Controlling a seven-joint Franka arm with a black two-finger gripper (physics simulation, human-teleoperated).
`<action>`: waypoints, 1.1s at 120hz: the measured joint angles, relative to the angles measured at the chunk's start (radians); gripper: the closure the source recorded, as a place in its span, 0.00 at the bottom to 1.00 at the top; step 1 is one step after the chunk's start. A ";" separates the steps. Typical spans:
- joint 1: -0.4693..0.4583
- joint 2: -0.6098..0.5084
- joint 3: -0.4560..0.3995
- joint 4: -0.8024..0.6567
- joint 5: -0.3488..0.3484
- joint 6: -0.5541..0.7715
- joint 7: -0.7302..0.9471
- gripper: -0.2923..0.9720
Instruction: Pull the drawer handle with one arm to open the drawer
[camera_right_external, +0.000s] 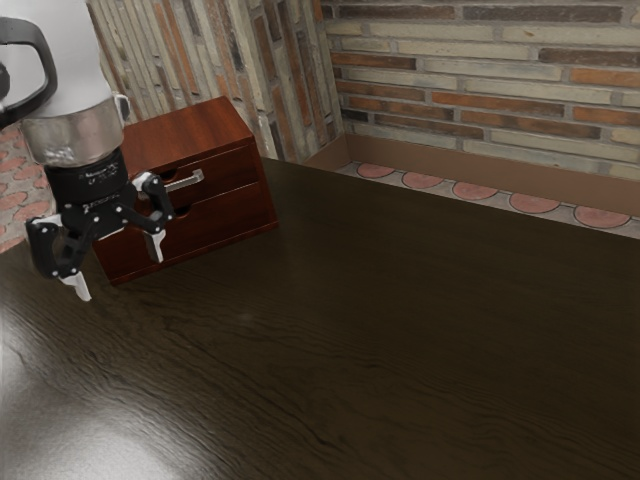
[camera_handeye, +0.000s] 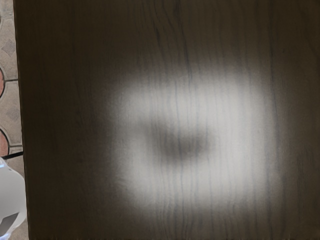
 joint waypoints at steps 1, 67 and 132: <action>-0.003 0.001 0.001 -0.006 0.000 0.005 -0.003 0.23; 0.042 0.043 -0.011 -0.064 0.101 0.172 0.165 0.23; 0.244 0.376 -0.085 0.244 0.123 0.269 0.723 0.23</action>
